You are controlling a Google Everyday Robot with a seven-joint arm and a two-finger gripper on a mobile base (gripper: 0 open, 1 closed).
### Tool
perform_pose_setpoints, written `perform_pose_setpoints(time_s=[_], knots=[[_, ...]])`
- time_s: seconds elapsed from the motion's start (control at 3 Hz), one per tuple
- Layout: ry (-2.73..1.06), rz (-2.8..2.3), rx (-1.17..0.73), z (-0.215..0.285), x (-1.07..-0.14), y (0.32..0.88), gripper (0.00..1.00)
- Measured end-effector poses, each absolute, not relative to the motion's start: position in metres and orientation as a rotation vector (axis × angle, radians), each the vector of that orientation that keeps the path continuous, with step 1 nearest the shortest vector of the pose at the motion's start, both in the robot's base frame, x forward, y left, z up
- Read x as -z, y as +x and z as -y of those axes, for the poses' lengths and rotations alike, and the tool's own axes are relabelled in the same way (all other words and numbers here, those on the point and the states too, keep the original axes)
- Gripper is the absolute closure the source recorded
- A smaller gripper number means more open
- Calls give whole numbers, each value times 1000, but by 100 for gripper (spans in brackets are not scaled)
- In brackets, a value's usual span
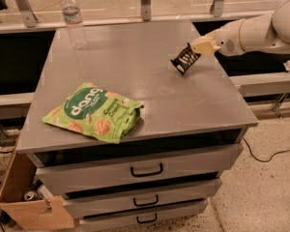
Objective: Move rxbar chocolate near water bottle
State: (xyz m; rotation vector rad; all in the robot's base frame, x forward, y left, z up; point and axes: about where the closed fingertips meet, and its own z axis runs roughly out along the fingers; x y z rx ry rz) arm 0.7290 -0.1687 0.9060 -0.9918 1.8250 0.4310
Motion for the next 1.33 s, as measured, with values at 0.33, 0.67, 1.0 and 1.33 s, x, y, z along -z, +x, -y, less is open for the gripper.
perform_pose_setpoints(time_s=[0.33,0.67,1.0,1.33], knots=[[-962,-1765,-494,125,-896,778,100],[-943,-1718,-551,70,-886,816,100],[-955,-1690,-577,21,-887,836,100],[-976,-1682,-579,-22,-885,848,100]])
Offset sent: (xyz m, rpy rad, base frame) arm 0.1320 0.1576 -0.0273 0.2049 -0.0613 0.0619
